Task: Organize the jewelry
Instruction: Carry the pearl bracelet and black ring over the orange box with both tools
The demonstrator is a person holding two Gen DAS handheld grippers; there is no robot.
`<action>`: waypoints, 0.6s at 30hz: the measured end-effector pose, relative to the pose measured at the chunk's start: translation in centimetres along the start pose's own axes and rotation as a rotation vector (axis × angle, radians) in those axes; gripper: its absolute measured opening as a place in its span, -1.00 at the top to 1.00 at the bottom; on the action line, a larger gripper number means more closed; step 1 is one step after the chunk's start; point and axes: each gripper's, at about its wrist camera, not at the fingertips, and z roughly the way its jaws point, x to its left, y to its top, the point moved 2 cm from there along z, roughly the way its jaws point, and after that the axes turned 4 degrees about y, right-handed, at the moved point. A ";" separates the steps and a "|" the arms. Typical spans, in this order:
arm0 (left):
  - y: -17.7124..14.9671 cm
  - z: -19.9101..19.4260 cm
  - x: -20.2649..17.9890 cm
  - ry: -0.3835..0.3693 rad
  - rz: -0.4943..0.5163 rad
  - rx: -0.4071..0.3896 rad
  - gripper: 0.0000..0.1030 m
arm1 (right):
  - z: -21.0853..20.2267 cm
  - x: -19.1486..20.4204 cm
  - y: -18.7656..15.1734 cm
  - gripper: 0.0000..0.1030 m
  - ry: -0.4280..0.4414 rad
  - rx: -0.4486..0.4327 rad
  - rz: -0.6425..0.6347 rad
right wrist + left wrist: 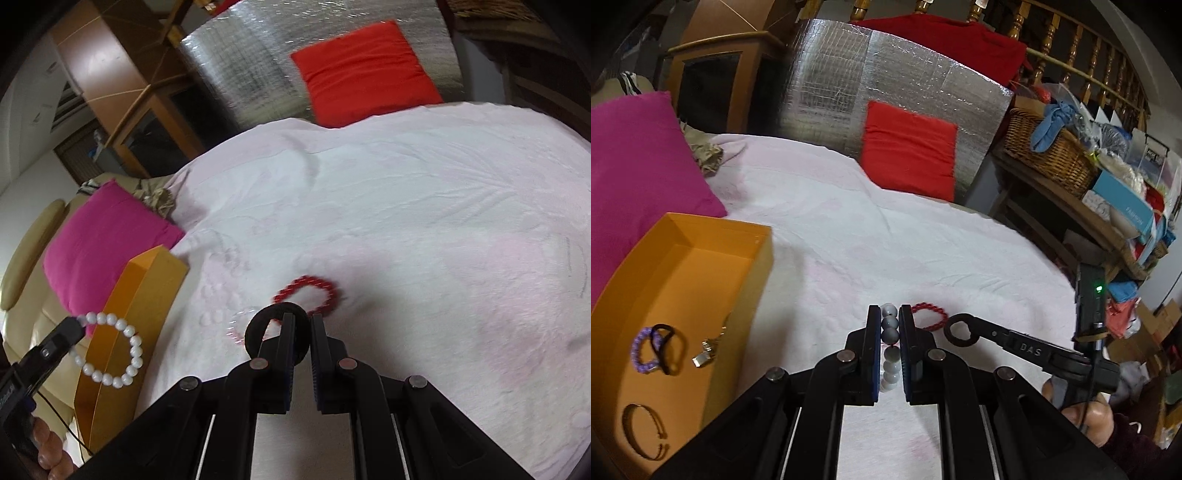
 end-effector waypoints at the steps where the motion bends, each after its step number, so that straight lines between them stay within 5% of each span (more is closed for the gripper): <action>1: -0.1 0.0 0.1 0.010 0.003 0.003 0.82 | 0.1 0.4 -0.2 0.83 0.005 0.001 -0.007; 18: -0.2 0.4 0.4 0.102 0.039 0.003 0.82 | 1.2 1.2 -0.8 0.83 0.035 0.039 -0.018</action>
